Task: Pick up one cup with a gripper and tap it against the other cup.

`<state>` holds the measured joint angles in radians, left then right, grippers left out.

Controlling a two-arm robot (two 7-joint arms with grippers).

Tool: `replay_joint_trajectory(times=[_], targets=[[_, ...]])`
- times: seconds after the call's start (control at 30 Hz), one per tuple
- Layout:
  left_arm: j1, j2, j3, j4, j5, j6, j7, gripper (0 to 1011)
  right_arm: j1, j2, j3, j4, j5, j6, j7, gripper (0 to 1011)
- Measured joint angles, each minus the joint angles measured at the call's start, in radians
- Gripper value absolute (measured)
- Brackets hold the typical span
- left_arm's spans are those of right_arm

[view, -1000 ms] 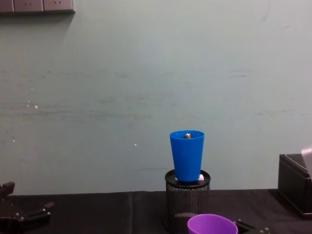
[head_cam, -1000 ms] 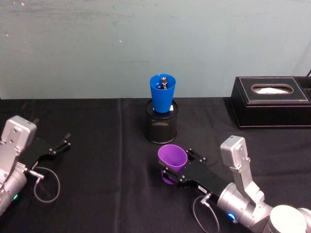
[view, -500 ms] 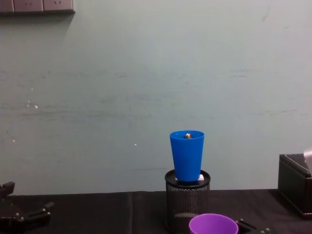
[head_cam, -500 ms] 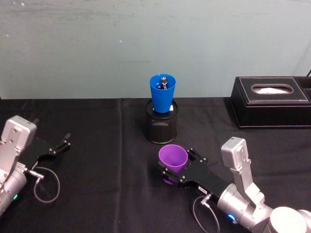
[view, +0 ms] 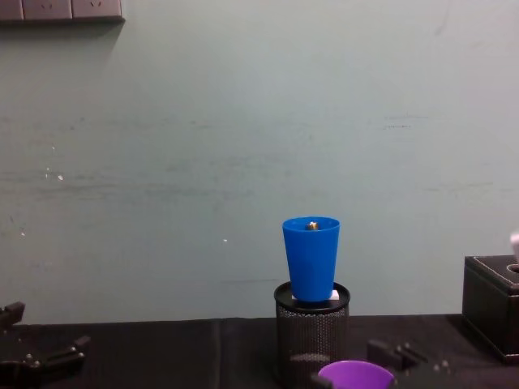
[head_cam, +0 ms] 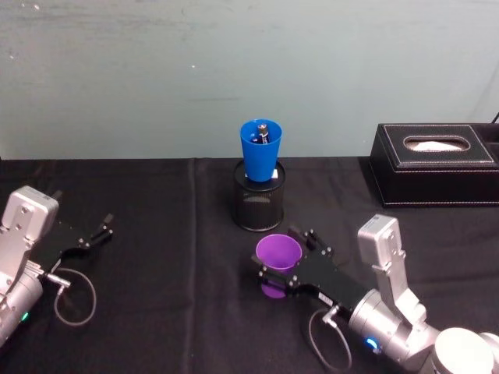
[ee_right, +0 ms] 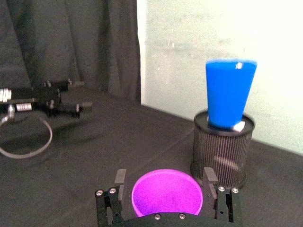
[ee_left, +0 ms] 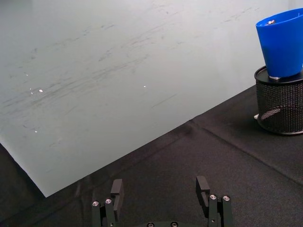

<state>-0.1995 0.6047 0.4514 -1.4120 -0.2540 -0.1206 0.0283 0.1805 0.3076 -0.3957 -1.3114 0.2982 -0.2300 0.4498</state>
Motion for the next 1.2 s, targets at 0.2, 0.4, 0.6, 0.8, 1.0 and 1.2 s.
replay_joint_trajectory(times=[0.2,0.4,0.6,0.8,1.0,1.2], targets=[[0.000,0.000,0.000,0.000,0.000,0.000,0.000,1000,-0.009,-0.007,0.029,-0.057,-0.010,-0.020,-0.021,1004],[0.000,0.000,0.000,0.000,0.000,0.000,0.000,1000,-0.032,-0.018,0.076,-0.127,-0.022,-0.018,-0.080,1004],[0.000,0.000,0.000,0.000,0.000,0.000,0.000,1000,-0.086,-0.051,0.141,-0.181,-0.070,0.031,-0.228,1004],[0.000,0.000,0.000,0.000,0.000,0.000,0.000,1000,-0.119,-0.088,0.185,-0.192,-0.117,0.059,-0.339,1004],[0.000,0.000,0.000,0.000,0.000,0.000,0.000,1000,-0.136,-0.114,0.210,-0.192,-0.155,0.072,-0.391,1004],[0.000,0.000,0.000,0.000,0.000,0.000,0.000,1000,-0.140,-0.125,0.222,-0.189,-0.176,0.081,-0.393,1004]])
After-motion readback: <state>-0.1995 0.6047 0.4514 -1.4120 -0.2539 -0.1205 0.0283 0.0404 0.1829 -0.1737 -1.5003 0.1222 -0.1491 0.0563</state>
